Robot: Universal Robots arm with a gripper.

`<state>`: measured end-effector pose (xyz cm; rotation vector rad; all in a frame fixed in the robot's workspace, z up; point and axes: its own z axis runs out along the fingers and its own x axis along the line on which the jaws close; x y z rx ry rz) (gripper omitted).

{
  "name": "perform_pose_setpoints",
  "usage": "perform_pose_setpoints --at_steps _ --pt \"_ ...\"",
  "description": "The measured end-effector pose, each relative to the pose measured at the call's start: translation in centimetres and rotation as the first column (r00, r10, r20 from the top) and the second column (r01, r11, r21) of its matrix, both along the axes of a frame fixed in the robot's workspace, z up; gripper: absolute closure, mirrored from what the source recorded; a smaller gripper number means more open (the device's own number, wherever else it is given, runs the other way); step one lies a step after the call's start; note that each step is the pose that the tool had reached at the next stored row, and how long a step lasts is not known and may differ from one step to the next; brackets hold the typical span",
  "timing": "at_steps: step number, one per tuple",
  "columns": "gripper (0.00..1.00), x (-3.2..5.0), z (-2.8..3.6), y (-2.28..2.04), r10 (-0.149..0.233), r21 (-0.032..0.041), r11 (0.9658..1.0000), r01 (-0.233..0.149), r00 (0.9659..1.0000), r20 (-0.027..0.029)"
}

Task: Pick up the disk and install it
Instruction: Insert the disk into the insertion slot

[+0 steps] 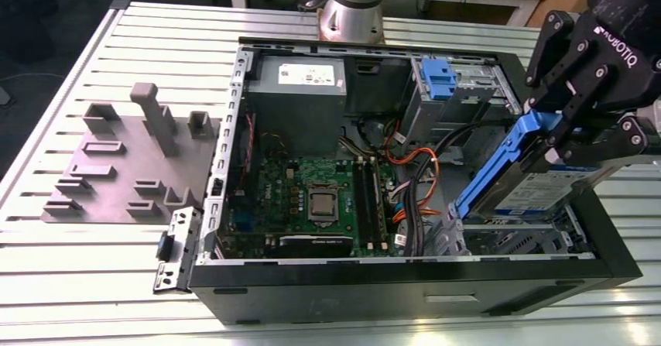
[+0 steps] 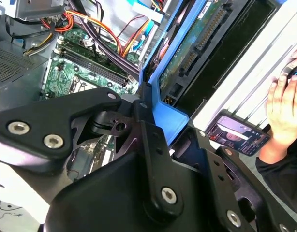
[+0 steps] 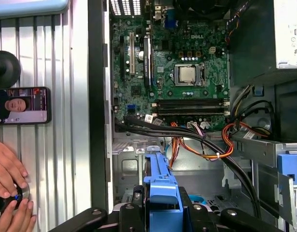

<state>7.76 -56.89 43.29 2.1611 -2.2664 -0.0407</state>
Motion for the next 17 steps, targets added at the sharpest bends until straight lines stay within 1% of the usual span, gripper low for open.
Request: perform_pose_setpoints --at_steps 3,10,17 --pt "0.64 0.00 -0.18 0.00 0.000 -0.0001 1.0000 0.000 1.0000 0.0000" --pt "0.64 0.00 -1.06 0.00 0.000 -0.0002 1.0000 0.000 1.0000 0.0000" --pt "0.64 0.00 -1.73 0.00 0.000 -0.0001 1.0000 0.000 1.0000 0.0000"
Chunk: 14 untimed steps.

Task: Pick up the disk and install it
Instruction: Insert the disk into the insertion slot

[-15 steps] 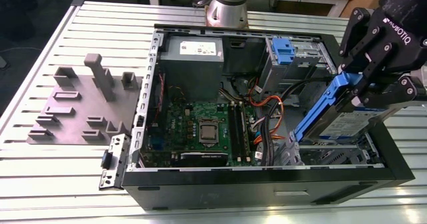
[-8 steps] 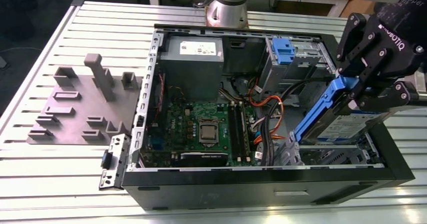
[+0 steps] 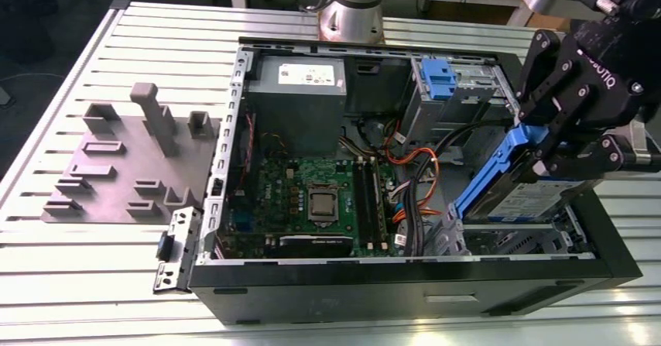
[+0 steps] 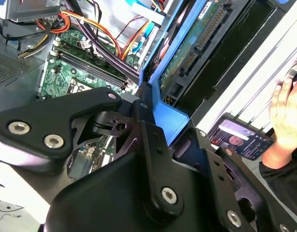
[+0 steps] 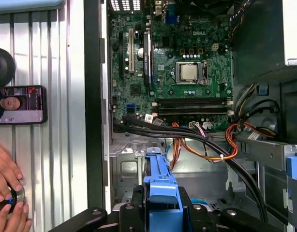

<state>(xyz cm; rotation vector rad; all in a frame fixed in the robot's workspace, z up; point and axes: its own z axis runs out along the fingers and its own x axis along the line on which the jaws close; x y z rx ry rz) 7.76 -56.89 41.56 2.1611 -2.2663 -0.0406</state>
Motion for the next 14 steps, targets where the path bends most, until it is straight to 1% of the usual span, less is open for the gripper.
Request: perform_pose_setpoints --at_steps 14 --pt "0.64 0.00 -1.47 -0.01 0.000 0.0000 1.0000 0.000 1.0000 0.0000"
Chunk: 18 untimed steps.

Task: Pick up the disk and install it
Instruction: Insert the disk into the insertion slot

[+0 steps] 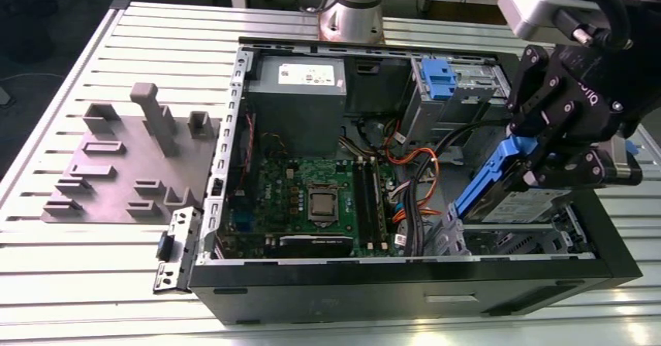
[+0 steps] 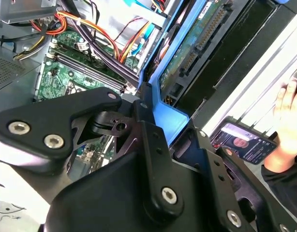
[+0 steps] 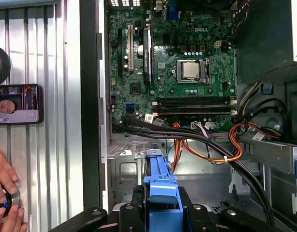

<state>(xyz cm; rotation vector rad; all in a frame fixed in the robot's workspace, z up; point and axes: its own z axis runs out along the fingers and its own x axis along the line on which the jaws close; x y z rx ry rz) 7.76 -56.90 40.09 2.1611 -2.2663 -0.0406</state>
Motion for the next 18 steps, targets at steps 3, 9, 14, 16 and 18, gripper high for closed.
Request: perform_pose_setpoints --at_steps 3,9,14,16,18 --pt "0.64 0.00 -0.21 0.00 0.000 -0.0001 1.0000 0.000 1.0000 0.0000" --pt "0.64 0.00 -0.23 0.00 0.000 0.0000 1.0000 0.000 1.0000 0.0000" --pt "0.57 0.00 -0.25 0.00 0.000 -0.0003 1.0000 0.000 1.0000 0.0000" --pt "0.50 0.00 -0.42 0.00 0.000 0.0002 1.0000 0.000 1.0000 0.0000" --pt "0.50 0.00 -0.79 0.00 0.000 0.0000 1.0000 0.000 1.0000 0.0000"
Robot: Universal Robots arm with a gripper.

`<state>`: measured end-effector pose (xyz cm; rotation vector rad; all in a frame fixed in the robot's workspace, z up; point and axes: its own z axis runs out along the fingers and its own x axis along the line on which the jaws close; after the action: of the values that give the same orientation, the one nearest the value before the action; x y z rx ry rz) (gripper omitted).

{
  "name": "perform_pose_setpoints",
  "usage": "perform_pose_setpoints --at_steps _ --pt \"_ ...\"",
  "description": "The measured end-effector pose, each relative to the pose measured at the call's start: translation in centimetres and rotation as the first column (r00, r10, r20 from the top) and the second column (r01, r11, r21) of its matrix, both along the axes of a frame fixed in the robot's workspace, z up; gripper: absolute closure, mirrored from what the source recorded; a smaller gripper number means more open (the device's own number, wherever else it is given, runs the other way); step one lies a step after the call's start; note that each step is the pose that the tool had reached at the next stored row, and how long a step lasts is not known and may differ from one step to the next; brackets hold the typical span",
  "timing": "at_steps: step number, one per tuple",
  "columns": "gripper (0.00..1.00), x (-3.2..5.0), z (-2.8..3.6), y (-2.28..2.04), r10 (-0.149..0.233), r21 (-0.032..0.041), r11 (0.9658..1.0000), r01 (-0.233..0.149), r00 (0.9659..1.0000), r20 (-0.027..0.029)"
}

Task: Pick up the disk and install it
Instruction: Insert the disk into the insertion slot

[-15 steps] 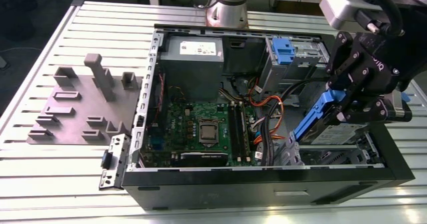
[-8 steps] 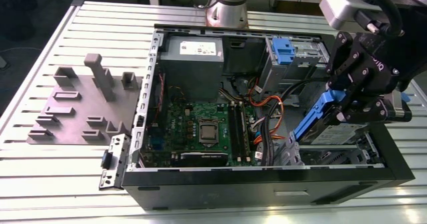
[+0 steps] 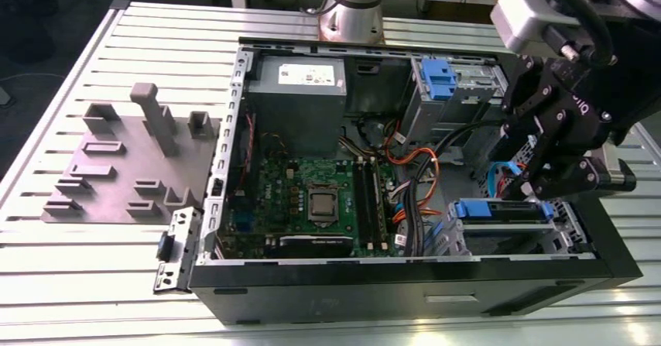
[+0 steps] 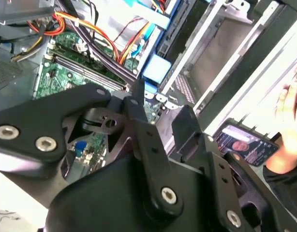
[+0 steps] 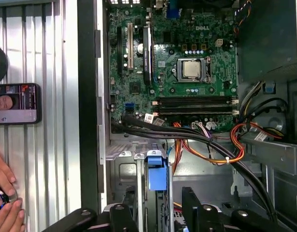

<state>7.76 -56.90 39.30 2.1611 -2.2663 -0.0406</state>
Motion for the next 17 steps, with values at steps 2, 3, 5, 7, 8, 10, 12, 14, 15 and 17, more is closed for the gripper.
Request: perform_pose_setpoints --at_steps 2,3,5,7,8,10,12,14,15,17 --pt "0.50 0.00 -0.36 0.00 0.000 0.0001 1.0000 0.000 1.0000 0.0000" --pt "0.50 0.00 -0.54 0.00 0.000 0.0001 1.0000 0.000 1.0000 0.0000" --pt "0.50 0.00 -0.90 0.00 0.000 0.0000 1.0000 0.000 1.0000 0.0000" --pt "0.50 0.00 -1.27 0.00 0.000 0.0001 1.0000 0.000 1.0000 0.0000" --pt "0.50 0.00 -1.45 0.00 0.000 0.0000 1.0000 0.000 1.0000 0.0000" --pt "0.50 0.02 -1.81 0.00 0.000 0.0001 1.0000 0.000 1.0000 0.0000" --pt "0.50 0.03 -2.18 0.00 0.000 0.0000 1.0000 0.000 1.0000 0.0000" --pt "0.50 0.04 -2.55 0.00 0.000 0.0000 1.0000 0.000 1.0000 0.0000" --pt "0.50 0.04 -2.72 0.00 0.000 0.0000 1.0000 0.000 1.0000 0.0000" --pt "0.50 0.06 -3.08 0.00 0.000 0.0000 1.0000 0.000 1.0000 0.0000"
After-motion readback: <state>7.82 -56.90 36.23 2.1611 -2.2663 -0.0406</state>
